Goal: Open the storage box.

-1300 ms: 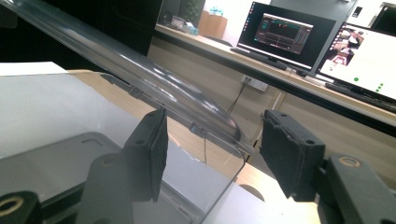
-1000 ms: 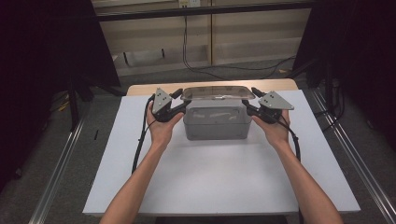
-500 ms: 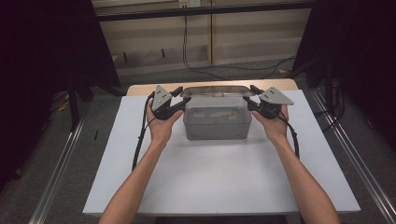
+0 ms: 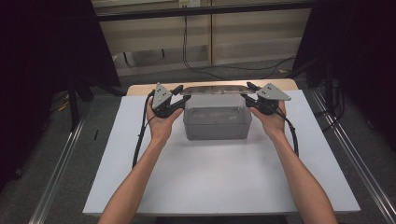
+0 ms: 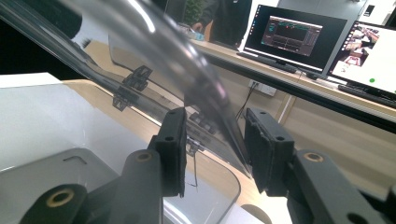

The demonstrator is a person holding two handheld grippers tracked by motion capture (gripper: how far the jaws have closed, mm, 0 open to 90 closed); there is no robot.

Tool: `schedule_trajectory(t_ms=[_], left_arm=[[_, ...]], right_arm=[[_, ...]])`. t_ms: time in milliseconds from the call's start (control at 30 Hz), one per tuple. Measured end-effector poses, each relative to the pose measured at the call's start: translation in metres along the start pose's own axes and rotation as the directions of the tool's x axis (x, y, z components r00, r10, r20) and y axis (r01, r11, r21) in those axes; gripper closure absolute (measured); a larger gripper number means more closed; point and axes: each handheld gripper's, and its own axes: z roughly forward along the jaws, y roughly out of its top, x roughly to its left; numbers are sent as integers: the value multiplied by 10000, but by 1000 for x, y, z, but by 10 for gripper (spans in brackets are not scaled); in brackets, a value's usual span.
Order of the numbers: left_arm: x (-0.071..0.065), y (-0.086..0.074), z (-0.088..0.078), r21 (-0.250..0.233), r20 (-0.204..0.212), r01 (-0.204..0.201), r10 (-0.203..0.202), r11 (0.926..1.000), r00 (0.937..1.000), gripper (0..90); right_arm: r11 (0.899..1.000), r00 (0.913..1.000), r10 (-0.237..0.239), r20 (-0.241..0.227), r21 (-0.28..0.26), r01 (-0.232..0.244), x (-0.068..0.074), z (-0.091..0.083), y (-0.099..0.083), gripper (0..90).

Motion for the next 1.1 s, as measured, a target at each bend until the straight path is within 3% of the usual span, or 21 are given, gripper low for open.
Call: schedule_trajectory(t_ms=[233,600,700,1000,1100], left_arm=[[3,1,2,26,-76,-55,55,10000,10000,580],[17,-6,5,209,-514,61,-50,9998,9987,443],[21,-10,10,311,-442,-1,14,9995,9990,428],[23,-20,28,667,-149,-146,156,9977,9998,449],[23,-23,32,680,-221,49,-35,9977,9997,482]], right_arm=[[9999,9999,-116,-52,33,116,-2,0,2,616],[10000,10000,47,11,-11,-47,-4,2,4,611],[10000,10000,79,20,-13,-79,-4,3,4,611],[9998,9998,174,50,-83,-174,-5,4,4,610],[9997,9998,213,39,-138,-213,-5,4,3,609]])
